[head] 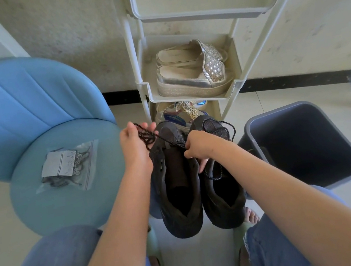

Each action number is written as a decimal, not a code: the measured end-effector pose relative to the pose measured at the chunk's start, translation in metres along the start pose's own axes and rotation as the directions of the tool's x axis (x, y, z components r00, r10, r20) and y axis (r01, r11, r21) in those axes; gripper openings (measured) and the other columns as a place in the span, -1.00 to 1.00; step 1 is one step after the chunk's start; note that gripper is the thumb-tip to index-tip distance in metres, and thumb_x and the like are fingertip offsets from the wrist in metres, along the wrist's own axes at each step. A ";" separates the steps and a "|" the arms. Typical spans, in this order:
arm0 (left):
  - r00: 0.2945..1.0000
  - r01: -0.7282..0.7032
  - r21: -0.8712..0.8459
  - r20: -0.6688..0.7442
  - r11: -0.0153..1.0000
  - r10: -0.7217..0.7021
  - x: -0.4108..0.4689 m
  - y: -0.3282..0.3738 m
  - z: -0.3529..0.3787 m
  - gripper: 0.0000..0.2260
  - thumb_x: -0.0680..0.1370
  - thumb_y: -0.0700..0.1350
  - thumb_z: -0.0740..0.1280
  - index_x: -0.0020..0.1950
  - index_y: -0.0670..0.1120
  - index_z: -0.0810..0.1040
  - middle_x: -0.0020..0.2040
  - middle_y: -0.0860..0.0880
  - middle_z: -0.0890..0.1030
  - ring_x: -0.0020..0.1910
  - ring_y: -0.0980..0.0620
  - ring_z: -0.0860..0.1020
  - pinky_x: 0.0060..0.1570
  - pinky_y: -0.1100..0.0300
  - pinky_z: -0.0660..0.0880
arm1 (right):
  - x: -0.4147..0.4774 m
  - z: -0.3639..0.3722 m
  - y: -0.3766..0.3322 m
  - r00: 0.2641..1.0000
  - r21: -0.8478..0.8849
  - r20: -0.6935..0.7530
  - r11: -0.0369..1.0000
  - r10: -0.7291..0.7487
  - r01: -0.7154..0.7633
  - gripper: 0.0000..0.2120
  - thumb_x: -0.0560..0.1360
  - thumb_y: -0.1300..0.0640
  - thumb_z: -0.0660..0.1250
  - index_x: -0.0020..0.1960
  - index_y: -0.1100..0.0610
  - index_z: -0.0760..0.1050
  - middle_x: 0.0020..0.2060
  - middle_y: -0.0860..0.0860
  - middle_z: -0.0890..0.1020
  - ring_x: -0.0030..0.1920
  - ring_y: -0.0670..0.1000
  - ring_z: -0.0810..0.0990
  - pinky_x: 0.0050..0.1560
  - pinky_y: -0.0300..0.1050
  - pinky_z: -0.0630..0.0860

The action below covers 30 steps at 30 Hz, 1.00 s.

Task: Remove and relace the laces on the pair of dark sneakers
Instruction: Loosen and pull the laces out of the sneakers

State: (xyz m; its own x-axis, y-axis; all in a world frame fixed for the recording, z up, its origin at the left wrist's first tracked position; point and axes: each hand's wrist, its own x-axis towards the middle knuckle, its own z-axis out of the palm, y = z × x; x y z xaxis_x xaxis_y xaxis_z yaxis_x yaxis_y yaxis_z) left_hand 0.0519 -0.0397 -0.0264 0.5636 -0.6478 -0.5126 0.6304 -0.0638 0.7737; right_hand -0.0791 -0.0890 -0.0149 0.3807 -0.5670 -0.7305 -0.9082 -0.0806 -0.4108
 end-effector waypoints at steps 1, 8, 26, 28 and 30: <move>0.999 -0.053 0.089 0.013 0.995 0.052 0.000 -0.001 0.000 -0.80 0.68 -0.10 0.04 -0.11 -0.10 0.33 -0.27 -0.03 0.49 -0.46 0.16 0.54 -0.23 0.14 0.56 | 0.000 0.000 0.000 1.000 -0.003 -0.001 1.000 -0.004 0.004 -0.72 0.60 0.23 0.20 -0.27 0.17 0.25 -0.64 0.03 0.40 -0.37 0.05 0.66 -0.53 -0.23 0.32; 0.908 -0.416 0.896 0.401 0.157 0.122 0.003 -0.024 -0.012 -0.87 0.59 -0.05 0.27 -0.01 -0.11 0.49 -0.19 -0.03 0.53 -0.17 -0.05 0.51 -0.16 0.12 0.41 | 0.000 0.002 0.001 1.000 0.040 -0.021 0.999 -0.012 0.013 -0.73 0.59 0.22 0.21 -0.25 0.16 0.22 -0.49 0.08 0.43 -0.43 0.01 0.64 -0.53 -0.23 0.33; 0.997 -0.074 0.133 0.018 0.988 0.072 -0.004 0.037 0.006 -0.80 0.67 -0.13 0.07 -0.05 -0.20 0.37 -0.30 -0.05 0.51 -0.52 0.14 0.49 -0.37 0.19 0.57 | 0.001 0.002 -0.001 1.000 0.037 -0.015 0.999 0.007 -0.006 -0.78 0.60 0.19 0.21 -0.20 0.20 0.29 -0.47 0.12 0.47 -0.62 -0.01 0.54 -0.51 -0.20 0.38; 0.997 -0.078 0.417 0.047 0.906 0.064 -0.003 0.022 0.003 -0.89 0.64 -0.19 0.11 0.04 -0.20 0.38 -0.28 -0.07 0.51 -0.58 0.15 0.43 -0.54 0.28 0.47 | 0.000 0.001 -0.001 1.000 0.040 -0.015 0.999 0.000 0.001 -0.74 0.61 0.17 0.21 -0.24 0.18 0.29 -0.51 0.10 0.46 -0.60 0.02 0.55 -0.49 -0.18 0.39; 0.998 -0.070 0.630 0.039 0.773 0.058 -0.002 0.008 -0.004 -0.87 0.60 -0.22 0.16 0.14 -0.15 0.39 -0.16 -0.09 0.56 -0.45 0.09 0.48 -0.46 0.24 0.47 | 0.000 0.002 0.000 1.000 0.026 -0.023 1.000 0.000 0.001 -0.71 0.60 0.16 0.21 -0.28 0.17 0.29 -0.61 0.06 0.45 -0.57 0.03 0.55 -0.48 -0.18 0.41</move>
State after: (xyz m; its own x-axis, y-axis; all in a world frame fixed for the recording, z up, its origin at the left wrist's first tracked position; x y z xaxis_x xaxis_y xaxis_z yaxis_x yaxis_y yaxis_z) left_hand 0.0579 -0.0355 -0.0212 0.5780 -0.6796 -0.4517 0.1115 -0.4826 0.8687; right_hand -0.0785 -0.0870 -0.0161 0.3769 -0.5854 -0.7178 -0.9030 -0.0598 -0.4255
